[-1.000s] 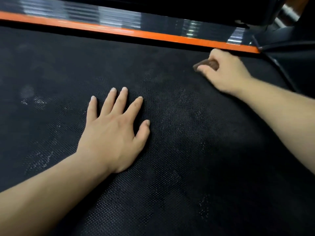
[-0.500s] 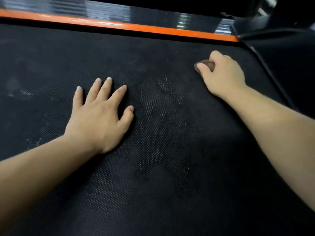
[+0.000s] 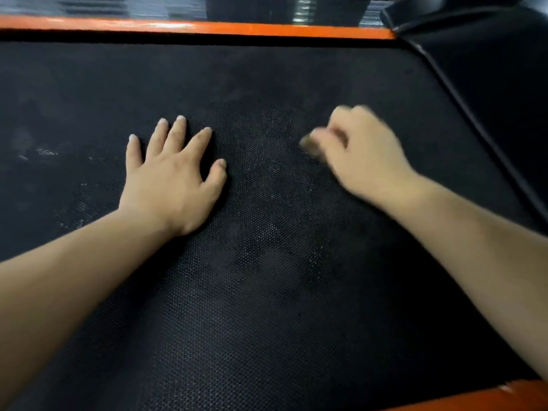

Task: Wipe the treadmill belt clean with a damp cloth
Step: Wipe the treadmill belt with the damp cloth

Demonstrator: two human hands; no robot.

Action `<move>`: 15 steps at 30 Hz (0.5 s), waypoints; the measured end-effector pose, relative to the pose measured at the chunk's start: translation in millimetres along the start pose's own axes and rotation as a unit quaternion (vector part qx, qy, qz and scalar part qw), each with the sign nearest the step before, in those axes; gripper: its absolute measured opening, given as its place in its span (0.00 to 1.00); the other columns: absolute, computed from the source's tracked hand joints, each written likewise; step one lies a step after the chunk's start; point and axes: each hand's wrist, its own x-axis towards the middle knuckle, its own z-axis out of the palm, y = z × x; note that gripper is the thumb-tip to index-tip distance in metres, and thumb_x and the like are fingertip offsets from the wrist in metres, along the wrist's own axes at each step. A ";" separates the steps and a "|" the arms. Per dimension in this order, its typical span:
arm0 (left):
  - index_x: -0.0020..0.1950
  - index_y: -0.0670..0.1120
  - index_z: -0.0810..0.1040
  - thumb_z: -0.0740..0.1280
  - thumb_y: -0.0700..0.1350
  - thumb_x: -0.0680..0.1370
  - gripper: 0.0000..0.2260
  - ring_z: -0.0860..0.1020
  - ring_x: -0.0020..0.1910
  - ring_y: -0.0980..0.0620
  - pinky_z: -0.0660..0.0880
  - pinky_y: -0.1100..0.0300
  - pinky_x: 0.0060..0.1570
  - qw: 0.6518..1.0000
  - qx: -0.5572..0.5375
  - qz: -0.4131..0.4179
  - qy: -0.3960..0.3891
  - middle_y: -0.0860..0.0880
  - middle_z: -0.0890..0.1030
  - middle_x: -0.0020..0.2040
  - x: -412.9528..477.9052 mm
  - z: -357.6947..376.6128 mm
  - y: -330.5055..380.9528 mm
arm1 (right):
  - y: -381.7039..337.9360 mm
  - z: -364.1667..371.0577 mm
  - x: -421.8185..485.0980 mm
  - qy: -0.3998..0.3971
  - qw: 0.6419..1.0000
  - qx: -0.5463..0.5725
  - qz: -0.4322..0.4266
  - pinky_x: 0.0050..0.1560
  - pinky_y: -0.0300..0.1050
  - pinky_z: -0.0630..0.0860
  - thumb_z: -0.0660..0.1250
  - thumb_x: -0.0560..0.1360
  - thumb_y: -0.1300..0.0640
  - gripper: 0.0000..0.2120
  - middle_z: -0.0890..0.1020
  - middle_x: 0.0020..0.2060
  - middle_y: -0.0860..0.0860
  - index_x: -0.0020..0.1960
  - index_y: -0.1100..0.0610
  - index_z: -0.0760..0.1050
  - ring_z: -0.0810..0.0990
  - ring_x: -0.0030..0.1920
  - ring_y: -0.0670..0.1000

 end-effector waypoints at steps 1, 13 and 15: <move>0.81 0.55 0.57 0.44 0.66 0.78 0.33 0.47 0.82 0.46 0.42 0.39 0.78 1.000 -0.001 0.001 0.002 0.46 0.54 0.83 -0.3 -0.3 0.2 | -13.1 -1.9 -24.5 -0.031 0.997 0.047 -0.045 0.44 0.48 0.71 0.61 0.78 0.39 0.16 0.72 0.40 0.48 0.40 0.51 0.73 0.75 0.42 0.52; 0.81 0.54 0.59 0.50 0.62 0.83 0.27 0.48 0.82 0.44 0.42 0.38 0.78 1.000 -0.013 0.006 -0.003 0.44 0.54 0.83 -2.0 -1.5 1.4 | -2.6 -14.2 -64.1 -0.018 0.999 0.025 -0.044 0.46 0.50 0.73 0.61 0.76 0.37 0.17 0.74 0.42 0.49 0.46 0.50 0.76 0.75 0.42 0.52; 0.79 0.52 0.61 0.50 0.61 0.82 0.27 0.50 0.82 0.42 0.43 0.37 0.77 1.000 -0.024 0.005 0.006 0.43 0.57 0.82 -3.1 -4.5 2.8 | -22.3 -22.8 -105.9 -0.081 0.987 0.078 -0.119 0.45 0.48 0.72 0.62 0.77 0.40 0.16 0.73 0.42 0.48 0.47 0.53 0.77 0.73 0.41 0.48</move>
